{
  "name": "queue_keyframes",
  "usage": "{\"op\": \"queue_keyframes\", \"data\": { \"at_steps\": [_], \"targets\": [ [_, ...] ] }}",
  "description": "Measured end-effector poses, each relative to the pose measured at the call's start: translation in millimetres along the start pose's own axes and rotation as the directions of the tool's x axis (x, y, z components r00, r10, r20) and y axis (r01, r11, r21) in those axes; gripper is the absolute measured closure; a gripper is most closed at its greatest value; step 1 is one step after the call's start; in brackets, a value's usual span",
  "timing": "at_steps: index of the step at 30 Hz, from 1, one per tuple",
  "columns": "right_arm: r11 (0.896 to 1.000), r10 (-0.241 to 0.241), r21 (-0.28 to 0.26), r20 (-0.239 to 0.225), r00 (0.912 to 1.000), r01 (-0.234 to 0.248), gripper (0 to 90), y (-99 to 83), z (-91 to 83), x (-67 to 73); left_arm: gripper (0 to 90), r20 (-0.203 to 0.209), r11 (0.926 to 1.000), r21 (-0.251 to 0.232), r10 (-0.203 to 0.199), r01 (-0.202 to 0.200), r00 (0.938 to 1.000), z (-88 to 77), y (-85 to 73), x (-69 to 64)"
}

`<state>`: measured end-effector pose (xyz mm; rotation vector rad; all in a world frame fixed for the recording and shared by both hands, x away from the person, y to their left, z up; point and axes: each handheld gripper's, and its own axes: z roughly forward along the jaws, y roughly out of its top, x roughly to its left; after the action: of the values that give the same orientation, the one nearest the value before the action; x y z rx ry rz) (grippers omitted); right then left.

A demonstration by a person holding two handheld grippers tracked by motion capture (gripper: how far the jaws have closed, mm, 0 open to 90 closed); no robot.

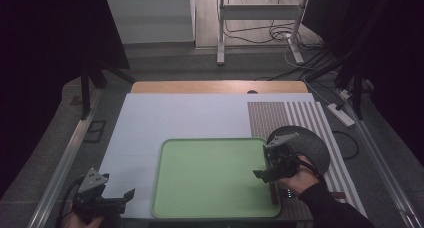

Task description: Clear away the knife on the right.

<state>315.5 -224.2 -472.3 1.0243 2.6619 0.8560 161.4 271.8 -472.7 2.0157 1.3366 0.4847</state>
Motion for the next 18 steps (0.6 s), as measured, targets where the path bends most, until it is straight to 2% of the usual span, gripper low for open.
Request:
{"op": "queue_keyframes", "data": {
  "at_steps": [18],
  "targets": [
    [1.0, 0.003, -0.025, 0.015, 0.9999, -0.003, 0.0, -17.5, -18.2, 0.3, 2.7, 0.001, 1.0, 0.001, -0.005, 0.005, 1.0, 0.0, -0.2, 0.5]
  ]
}}
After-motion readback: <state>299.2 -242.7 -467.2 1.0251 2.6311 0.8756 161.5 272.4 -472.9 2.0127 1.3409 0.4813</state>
